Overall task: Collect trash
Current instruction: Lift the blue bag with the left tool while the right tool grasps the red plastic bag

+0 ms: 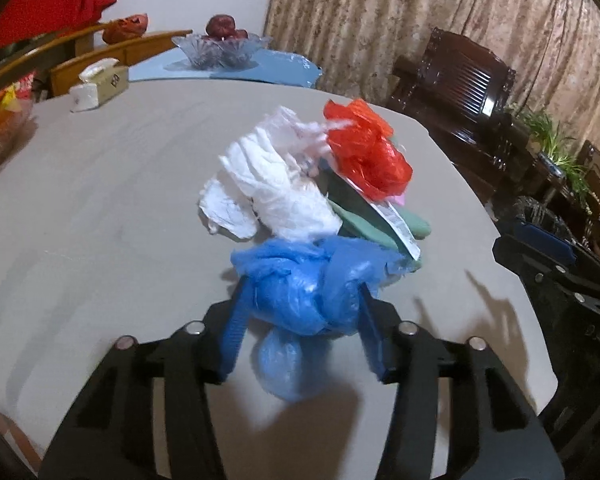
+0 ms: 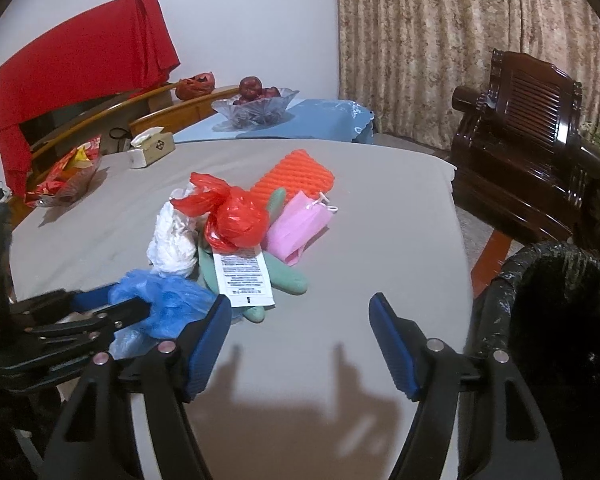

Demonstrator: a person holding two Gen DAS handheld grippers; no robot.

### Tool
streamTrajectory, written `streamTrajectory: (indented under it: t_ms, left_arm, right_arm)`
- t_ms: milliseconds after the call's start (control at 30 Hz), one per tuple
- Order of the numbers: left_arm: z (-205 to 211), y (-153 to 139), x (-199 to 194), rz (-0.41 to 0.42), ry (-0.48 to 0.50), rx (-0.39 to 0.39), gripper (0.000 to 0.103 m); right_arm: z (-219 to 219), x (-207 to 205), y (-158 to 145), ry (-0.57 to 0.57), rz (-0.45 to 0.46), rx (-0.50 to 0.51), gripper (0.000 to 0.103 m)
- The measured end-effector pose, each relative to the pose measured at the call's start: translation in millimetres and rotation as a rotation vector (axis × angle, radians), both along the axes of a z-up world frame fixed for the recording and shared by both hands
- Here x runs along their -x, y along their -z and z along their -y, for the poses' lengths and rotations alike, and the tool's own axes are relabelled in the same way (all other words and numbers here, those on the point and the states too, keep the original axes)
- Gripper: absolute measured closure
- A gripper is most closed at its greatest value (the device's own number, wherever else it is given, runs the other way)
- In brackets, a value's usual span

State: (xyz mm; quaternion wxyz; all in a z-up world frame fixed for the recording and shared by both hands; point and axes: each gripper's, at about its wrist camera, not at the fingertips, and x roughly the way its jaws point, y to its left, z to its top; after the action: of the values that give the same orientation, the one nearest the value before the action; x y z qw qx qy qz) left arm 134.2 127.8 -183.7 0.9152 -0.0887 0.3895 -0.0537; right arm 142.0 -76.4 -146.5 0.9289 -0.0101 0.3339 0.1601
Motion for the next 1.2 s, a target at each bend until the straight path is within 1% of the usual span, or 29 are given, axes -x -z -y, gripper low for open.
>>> streamTrajectory:
  t_ms: [33,133,300,400,600,667,767,867,1100,1200]
  left_arm:
    - [0,0,0,0.003,0.003,0.005,0.064]
    - [1,-1,6,0.018,0.003,-0.002,0.072]
    - [-4,-8,18,0.028,0.001,0.001,0.074]
    - [-9,-14,29,0.032,-0.002,-0.012,0.074]
    - [-32,-21,49,0.033,-0.055,-0.019,0.074]
    - [-42,-25,54,0.043,-0.092,-0.034,0.074]
    - [-52,-28,51,0.058,-0.128,-0.072,0.074]
    - [-57,-30,41,0.075,-0.145,-0.086,0.074]
    - [-67,-40,21,0.117,-0.185,-0.065,0.074]
    - [-68,-42,13,0.124,-0.186,-0.061,0.074]
  right_arm:
    - [0,0,0,0.001,0.001,0.000,0.033]
    - [0,1,0,0.000,0.001,0.000,0.033]
    - [-3,1,-3,-0.012,0.008,-0.004,0.033]
    - [-11,1,-6,-0.028,0.015,-0.006,0.033]
    - [-32,-1,-9,-0.064,0.026,-0.012,0.033]
    - [-39,-3,-11,-0.071,0.028,-0.017,0.033]
    - [-50,-8,-14,-0.081,0.037,-0.025,0.034]
    - [-59,-17,-14,-0.083,0.045,-0.023,0.035]
    - [-67,-43,-9,-0.067,0.035,-0.020,0.038]
    - [-71,-58,-5,-0.064,0.023,-0.016,0.043]
